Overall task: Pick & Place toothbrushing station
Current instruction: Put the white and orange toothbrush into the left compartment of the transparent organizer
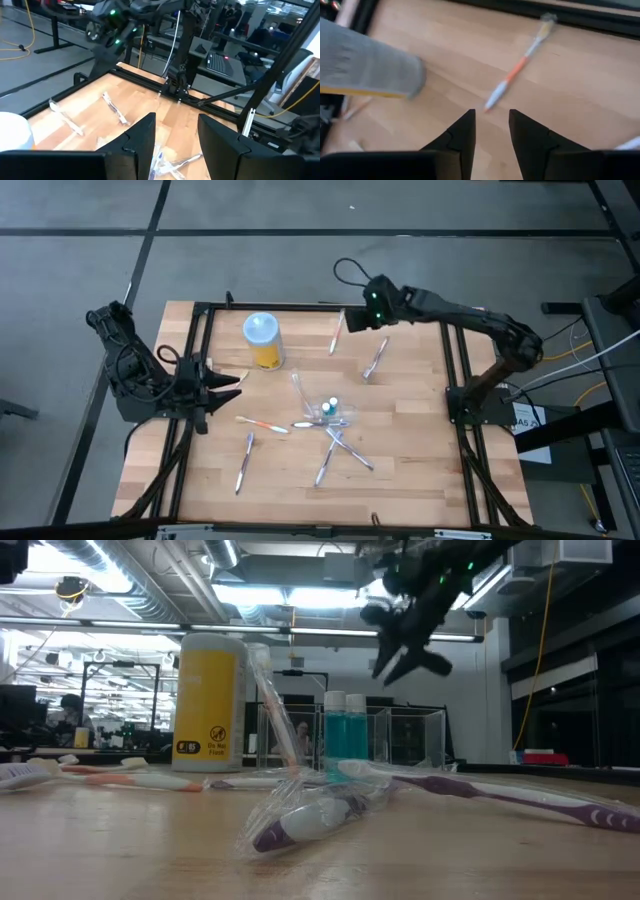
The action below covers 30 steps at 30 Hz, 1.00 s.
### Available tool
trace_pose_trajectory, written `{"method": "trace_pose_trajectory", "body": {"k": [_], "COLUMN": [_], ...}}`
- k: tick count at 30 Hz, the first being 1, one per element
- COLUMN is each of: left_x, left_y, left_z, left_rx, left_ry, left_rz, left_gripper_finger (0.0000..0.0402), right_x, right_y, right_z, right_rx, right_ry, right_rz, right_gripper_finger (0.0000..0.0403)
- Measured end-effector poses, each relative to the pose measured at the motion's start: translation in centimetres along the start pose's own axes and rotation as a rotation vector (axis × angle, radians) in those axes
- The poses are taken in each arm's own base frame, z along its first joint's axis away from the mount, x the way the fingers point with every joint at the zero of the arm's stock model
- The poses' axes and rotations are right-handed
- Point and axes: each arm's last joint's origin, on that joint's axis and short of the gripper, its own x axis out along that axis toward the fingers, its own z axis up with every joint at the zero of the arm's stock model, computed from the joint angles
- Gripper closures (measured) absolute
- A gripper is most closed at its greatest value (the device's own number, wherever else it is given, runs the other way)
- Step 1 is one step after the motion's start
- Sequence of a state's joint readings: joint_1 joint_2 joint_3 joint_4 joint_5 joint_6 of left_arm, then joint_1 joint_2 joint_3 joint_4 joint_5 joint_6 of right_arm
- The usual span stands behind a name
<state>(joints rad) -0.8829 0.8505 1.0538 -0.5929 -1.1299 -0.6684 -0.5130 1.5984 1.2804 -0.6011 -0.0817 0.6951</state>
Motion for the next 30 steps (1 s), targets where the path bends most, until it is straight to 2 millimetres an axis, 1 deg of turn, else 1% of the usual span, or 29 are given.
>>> {"method": "trace_pose_trajectory", "body": {"k": [2, 5, 7, 13, 17, 21, 24, 30], "left_x": [0.0, 0.0, -0.1, -0.1, 0.1, 0.4, 0.6, 0.8], "left_y": [0.0, 0.1, 0.2, 0.0, 0.2, 0.4, 0.6, 0.7], "left_z": [0.1, 0.3, 0.5, 1.1, 1.3, 1.5, 1.6, 1.6], "left_rx": [-0.008, -0.025, -0.039, -0.065, -0.077, -0.087, -0.097, -0.095], "left_ry": [-0.009, -0.035, -0.051, -0.116, -0.145, -0.158, -0.165, -0.171], "left_rz": [0.006, 0.026, 0.038, 0.085, 0.125, 0.156, 0.174, 0.19], "left_gripper_finger": [0.0258, 0.0258, 0.0258, 0.0258, 0.0258, 0.0258, 0.0258, 0.0258], "right_x": [1.0, 2.5, 3.5, 6.7, 8.5, 9.9, 10.9, 12.6], "right_y": [-1.0, -1.6, -2.2, -4.1, -5.2, -6.2, -6.7, -6.8], "right_z": [1.0, 2.3, 3.3, 7.3, 9.9, 11.9, 12.7, 13.3], "right_rx": [-0.054, -0.137, -0.137, -0.152, -0.122, -0.065, -0.024, 0.009], "right_ry": [0.042, 0.078, 0.104, 0.154, 0.2, 0.229, 0.26, 0.324], "right_rz": [0.018, 0.029, 0.005, -0.06, -0.103, -0.094, -0.089, -0.072], "right_gripper_finger": [0.0284, 0.0282, 0.0282, 0.0282, 0.0282, 0.0282, 0.0282, 0.0282]}}
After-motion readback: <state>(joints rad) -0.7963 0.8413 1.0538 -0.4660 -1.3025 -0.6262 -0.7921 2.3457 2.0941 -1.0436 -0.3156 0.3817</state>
